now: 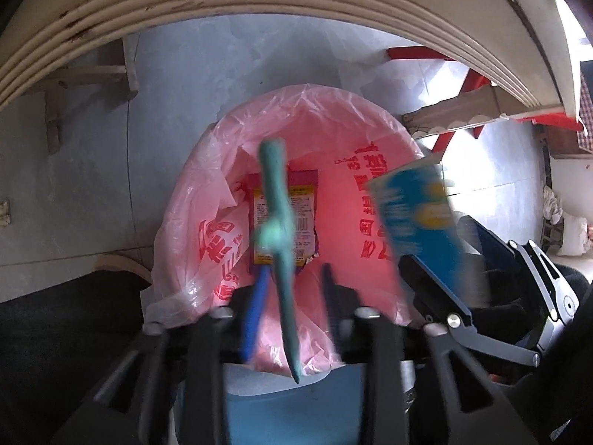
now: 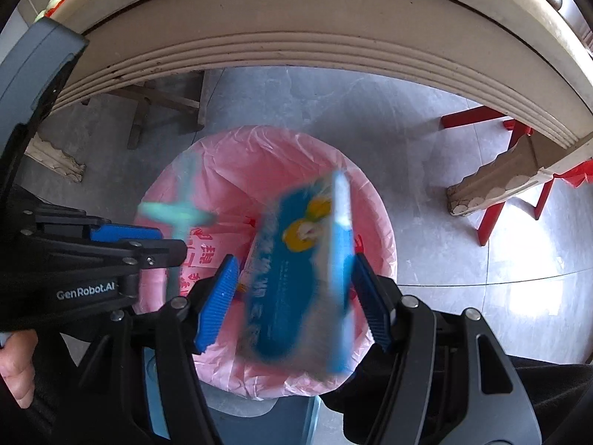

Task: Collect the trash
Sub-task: 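Open the left tool over the bin while the right tool releases the box, then raise both open tools from the bin back toward the table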

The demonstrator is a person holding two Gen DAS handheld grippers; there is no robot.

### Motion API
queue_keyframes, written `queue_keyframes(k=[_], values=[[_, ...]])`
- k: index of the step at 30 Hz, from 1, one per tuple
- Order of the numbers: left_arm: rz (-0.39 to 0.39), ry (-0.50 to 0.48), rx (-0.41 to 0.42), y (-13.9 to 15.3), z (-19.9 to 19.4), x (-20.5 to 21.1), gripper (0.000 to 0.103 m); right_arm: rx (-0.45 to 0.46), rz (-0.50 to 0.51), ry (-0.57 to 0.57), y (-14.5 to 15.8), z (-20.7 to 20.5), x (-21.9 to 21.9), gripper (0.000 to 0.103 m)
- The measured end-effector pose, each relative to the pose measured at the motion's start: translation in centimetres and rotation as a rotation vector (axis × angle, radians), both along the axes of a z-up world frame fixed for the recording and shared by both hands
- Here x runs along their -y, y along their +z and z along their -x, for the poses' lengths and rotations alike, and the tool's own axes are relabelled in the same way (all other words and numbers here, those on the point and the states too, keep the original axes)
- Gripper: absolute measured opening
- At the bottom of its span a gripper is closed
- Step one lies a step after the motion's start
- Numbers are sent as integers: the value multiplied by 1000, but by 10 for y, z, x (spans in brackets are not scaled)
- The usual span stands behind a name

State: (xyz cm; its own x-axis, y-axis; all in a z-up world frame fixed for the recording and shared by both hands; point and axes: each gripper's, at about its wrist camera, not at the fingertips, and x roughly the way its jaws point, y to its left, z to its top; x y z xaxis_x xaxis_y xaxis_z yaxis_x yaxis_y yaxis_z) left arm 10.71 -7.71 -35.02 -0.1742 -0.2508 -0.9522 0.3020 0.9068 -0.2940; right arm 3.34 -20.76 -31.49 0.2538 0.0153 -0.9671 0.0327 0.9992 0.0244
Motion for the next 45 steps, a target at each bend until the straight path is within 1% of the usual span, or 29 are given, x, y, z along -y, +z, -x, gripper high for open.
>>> queue_keyframes(k=[1,3,5,11,12,15,16,20,21,25,27,29,30,32,35,40,42,45], values=[[7,6,-6,-1,-1,-1,44,-1,1,-1,0,0,0,64],[7,18,-3,-1,-2,-2,45,3,-3,-5,0,0,1,69],[7,15,5,1,-2,-2,50,10,-2,-11,1,1,2,71],[-9,19,58,12,-1,-7,58,25,-15,-28,5,1,6,72],[-16,22,74,16,-1,-8,61,25,-22,-30,6,1,6,72],[-36,38,140,29,-1,-14,64,41,-27,-31,13,1,6,73],[-40,44,158,34,-1,-16,67,52,-30,-33,17,1,6,73],[-44,81,267,67,1,-26,71,97,-29,-29,35,1,3,73],[-41,88,284,73,-1,-28,71,116,-26,-28,43,2,2,73],[-43,125,404,115,3,-39,74,187,-19,-25,74,6,-2,73],[-50,129,469,138,8,-42,74,231,-20,-21,95,8,-4,73],[-60,133,514,157,11,-44,76,281,-17,-16,118,11,-7,74],[-59,136,536,168,14,-46,77,301,-14,-13,127,13,-9,77],[-49,145,559,184,17,-50,78,347,-7,-5,149,16,-12,81],[-21,171,588,212,21,-58,78,411,-3,12,177,21,-15,81],[-7,199,668,252,27,-68,81,476,-37,10,209,25,-15,81],[-4,212,696,268,27,-73,83,508,-31,11,223,25,-14,81],[-8,230,737,285,25,-78,84,550,-8,12,240,28,-14,82]])
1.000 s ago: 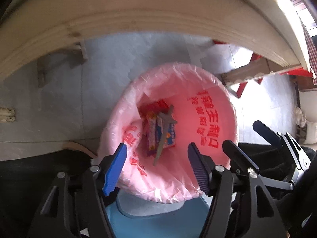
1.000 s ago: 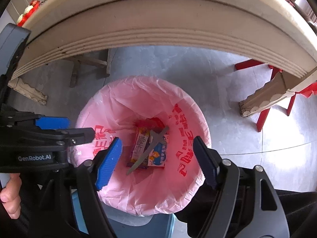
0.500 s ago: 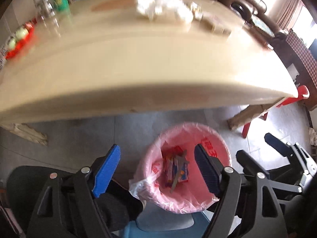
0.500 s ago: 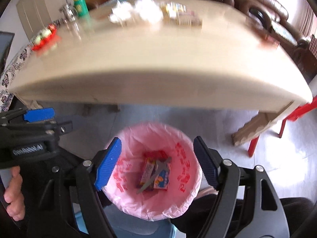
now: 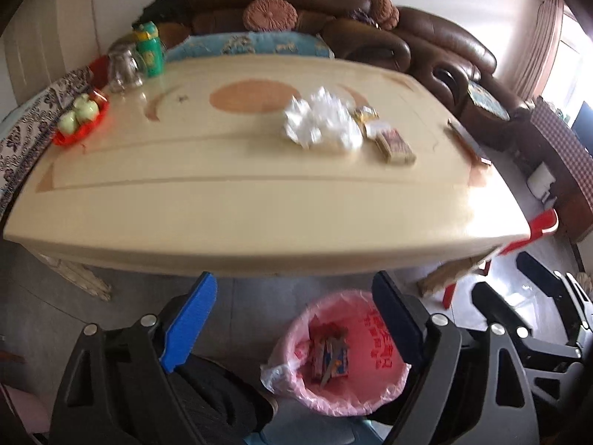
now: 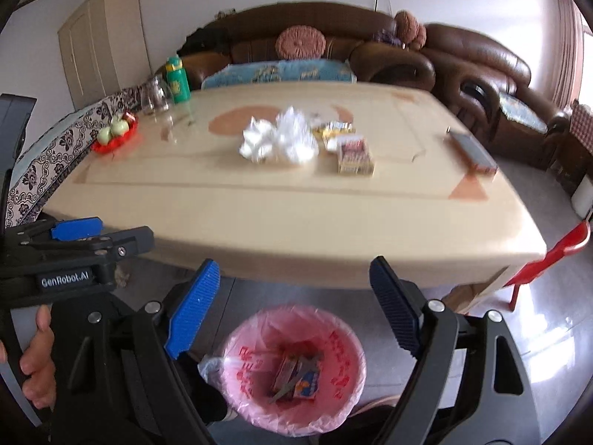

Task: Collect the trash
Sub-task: 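Raise both open tools from the bin back toward the table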

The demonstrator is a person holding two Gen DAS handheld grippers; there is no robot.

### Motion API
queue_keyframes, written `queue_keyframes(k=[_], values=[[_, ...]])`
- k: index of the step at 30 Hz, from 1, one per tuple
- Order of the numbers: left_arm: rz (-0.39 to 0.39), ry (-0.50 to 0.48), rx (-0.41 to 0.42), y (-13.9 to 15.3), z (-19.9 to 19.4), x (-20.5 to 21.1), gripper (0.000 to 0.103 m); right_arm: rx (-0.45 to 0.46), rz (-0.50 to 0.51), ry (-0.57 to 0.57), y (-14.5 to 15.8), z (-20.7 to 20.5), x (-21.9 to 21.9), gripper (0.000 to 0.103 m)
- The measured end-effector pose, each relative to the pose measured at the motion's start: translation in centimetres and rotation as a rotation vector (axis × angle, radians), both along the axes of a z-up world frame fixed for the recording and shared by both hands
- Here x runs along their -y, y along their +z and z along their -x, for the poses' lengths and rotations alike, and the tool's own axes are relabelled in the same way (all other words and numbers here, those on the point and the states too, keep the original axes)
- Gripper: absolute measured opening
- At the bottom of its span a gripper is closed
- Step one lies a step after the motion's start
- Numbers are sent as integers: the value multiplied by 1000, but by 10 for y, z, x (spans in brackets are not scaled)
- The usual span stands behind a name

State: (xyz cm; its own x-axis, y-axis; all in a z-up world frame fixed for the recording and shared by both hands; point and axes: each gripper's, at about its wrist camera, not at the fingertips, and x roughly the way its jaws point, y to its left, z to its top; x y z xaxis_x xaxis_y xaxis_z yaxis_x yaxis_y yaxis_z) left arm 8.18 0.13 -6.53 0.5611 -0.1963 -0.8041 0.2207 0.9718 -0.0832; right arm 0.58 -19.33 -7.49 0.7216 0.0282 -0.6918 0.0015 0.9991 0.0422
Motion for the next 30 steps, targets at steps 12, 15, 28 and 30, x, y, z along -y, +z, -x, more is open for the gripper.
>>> queue_keyframes(k=[12,15,28,30], values=[[-26,17,66,26,-14,6,87,96,12,-8,38,-12,12,86],[-40,8,64,25,-22,11,87,101,13,-8,38,-21,14,86],[-84,-5,55,9,-83,31,87,103,13,-30,29,-74,37,86],[-80,-7,54,7,-92,32,87,104,13,-31,27,-81,40,86]])
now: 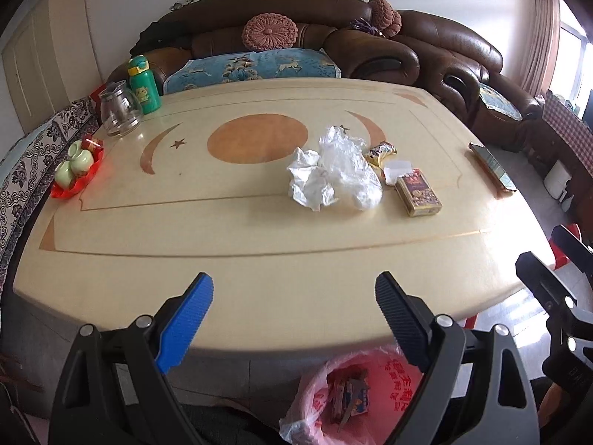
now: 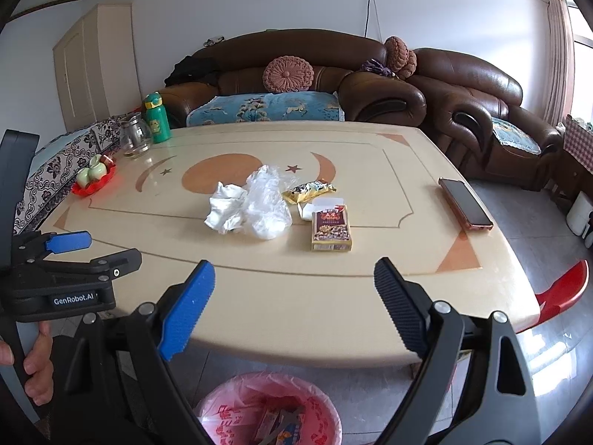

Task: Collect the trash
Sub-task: 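Raise both open tools from the bin back toward the table, then reach the left tool to the white plastic bag while the right tool reaches the purple snack box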

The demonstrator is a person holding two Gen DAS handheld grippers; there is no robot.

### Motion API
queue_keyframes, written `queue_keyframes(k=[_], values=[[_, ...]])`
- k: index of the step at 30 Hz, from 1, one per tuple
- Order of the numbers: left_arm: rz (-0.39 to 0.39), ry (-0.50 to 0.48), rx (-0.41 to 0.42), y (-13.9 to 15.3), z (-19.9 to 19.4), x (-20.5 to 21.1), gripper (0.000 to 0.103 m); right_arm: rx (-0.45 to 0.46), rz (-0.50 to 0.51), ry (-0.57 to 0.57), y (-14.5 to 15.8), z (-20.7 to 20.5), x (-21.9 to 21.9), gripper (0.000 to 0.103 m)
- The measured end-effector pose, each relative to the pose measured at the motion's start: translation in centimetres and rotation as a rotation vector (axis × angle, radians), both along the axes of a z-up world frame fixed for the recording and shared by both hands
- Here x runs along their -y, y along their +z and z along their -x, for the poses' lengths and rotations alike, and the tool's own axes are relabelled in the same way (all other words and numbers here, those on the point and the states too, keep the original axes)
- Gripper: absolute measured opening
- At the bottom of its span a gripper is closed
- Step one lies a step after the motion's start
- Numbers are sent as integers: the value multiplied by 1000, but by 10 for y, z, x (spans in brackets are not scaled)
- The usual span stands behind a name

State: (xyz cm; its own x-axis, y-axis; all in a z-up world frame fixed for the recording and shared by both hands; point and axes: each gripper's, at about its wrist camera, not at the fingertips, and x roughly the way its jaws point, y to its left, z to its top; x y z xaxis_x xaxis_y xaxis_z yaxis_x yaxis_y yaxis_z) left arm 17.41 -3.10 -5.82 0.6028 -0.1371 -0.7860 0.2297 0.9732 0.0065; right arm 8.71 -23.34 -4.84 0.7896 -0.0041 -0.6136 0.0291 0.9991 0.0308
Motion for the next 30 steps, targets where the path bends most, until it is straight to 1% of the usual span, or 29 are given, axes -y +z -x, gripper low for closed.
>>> queue_keyframes(k=[9,13,17,22,26,30], values=[[-15,-14,-14,-18,-46,12,87,-13,6,3,-16,-45,12,86],[1,-48,-31,-29,-69,17,87,-30,-16,15,-27,-70,19,86],[6,-43,-41,-38,-93,19,87,-50,-20,9,-41,-95,27,86],[4,-39,-47,-50,-126,24,87,-95,-27,-2,-64,-125,40,86],[0,-66,-48,-60,-147,31,87,-142,-54,-5,-84,-142,50,86],[-26,-80,-49,-71,-164,35,87,-173,-58,-9,-98,-154,53,86]])
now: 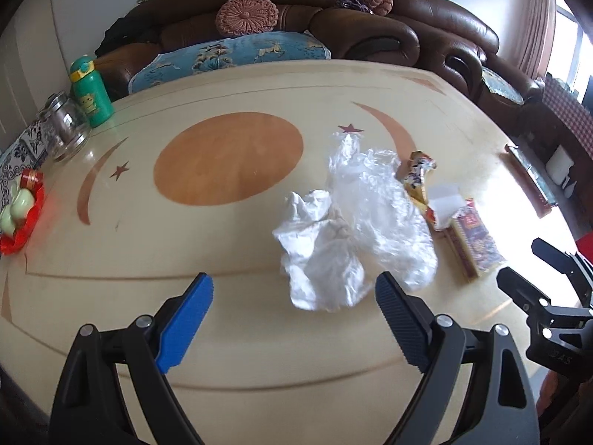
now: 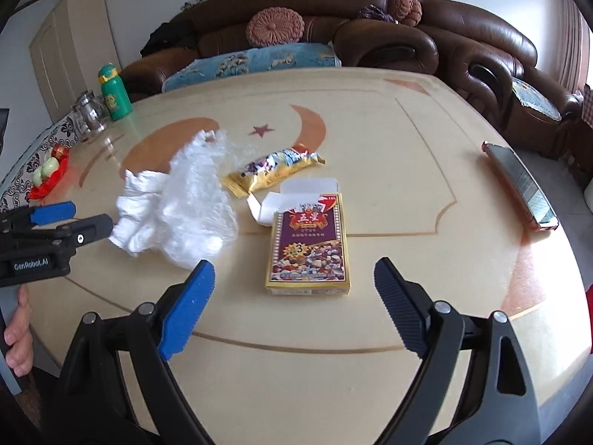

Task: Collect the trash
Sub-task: 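Reach the left tool to the white plastic bag while the right tool reaches the purple snack box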

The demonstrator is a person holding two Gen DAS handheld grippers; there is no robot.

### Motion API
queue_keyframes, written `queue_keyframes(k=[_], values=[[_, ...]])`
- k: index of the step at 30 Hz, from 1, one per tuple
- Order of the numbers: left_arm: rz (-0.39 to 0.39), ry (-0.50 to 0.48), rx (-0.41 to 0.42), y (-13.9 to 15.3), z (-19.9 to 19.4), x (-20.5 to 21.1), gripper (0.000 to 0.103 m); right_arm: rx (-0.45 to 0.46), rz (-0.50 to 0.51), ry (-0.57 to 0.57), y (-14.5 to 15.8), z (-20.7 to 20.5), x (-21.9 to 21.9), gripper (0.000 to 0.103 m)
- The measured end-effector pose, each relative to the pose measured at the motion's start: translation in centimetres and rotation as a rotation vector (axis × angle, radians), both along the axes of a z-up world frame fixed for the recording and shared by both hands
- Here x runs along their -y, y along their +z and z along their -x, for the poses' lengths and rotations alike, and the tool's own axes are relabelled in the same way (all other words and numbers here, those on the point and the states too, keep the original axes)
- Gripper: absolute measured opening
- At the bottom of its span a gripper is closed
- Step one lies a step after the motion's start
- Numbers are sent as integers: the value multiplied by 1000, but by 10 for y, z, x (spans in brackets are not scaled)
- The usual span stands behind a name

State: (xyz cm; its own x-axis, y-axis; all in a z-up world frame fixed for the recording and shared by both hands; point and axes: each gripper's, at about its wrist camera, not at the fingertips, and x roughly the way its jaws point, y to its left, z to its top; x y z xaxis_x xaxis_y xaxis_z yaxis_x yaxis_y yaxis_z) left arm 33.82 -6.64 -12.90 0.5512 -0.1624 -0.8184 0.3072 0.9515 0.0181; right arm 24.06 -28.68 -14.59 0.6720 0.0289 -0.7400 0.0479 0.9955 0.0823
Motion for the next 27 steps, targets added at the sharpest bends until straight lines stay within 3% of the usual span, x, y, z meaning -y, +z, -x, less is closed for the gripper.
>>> queue_keyframes(k=[17,27], values=[[64,-46,-74,-32,-42,-13,87,-36,30,16,-14,-24,-6,86],[60,-160,-73,-39,-55,1,84,-83,6,11,-27,-38,0,86]])
